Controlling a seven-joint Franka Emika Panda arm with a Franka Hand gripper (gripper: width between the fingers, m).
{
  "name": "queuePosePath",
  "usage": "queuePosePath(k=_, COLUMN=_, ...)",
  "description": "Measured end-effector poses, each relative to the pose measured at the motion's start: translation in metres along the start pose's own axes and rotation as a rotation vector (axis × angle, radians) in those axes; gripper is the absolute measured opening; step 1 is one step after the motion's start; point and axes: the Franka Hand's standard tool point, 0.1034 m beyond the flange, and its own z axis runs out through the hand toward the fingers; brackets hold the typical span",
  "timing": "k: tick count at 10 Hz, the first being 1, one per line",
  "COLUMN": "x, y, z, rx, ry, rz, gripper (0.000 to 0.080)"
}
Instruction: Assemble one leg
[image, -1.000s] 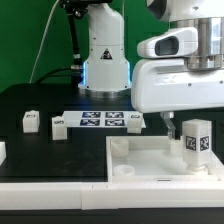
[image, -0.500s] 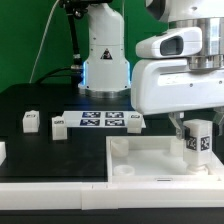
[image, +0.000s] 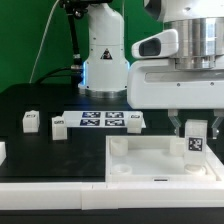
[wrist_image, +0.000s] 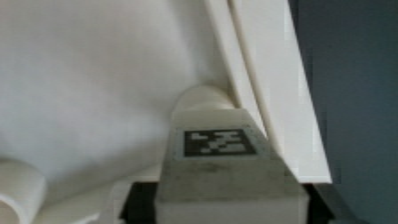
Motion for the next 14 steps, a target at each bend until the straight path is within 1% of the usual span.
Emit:
queuePosePath(k=1, x=-0.001, y=0.000, z=0.000, rx=-0.003, ry=-0.006, rz=0.109, gripper=0.0290)
queuePosePath(k=4, x=-0.007, y=-0.005, z=0.002, rx=-0.002, ry=-0.005, rz=0.486, gripper=0.0290)
queuePosePath(k=5, x=-0.007, y=-0.005, z=0.001, rx=-0.002, ry=-0.003, rz=0.539, gripper=0.0290)
queuePosePath(k=6, x=-0.007, y=-0.006, z=0.002, rx=0.000, ry=-0.005, rz=0.531, gripper=0.0290)
queuePosePath(k=7, x=-0.007, y=-0.006, z=0.001, rx=0.000, ry=-0.005, rz=0.467, gripper=0.0453)
queuePosePath(k=8, x=-0.008, y=-0.007, z=0.001, rx=0.002, ry=-0.005, rz=0.427, gripper=0.0577)
queuePosePath(k=9, x=-0.010, y=-0.009, z=0.002, rx=-0.001, ry=-0.002, rz=0.323, gripper=0.0577)
queuePosePath(k=10, x=-0.012, y=-0.012, z=0.002, rx=-0.003, ry=0.001, rz=0.171, gripper=0.0638)
queuePosePath(k=14, x=-0.012, y=-0.011, z=0.002, rx=-0.005, ry=-0.001, rz=-0.263, gripper=0.0649)
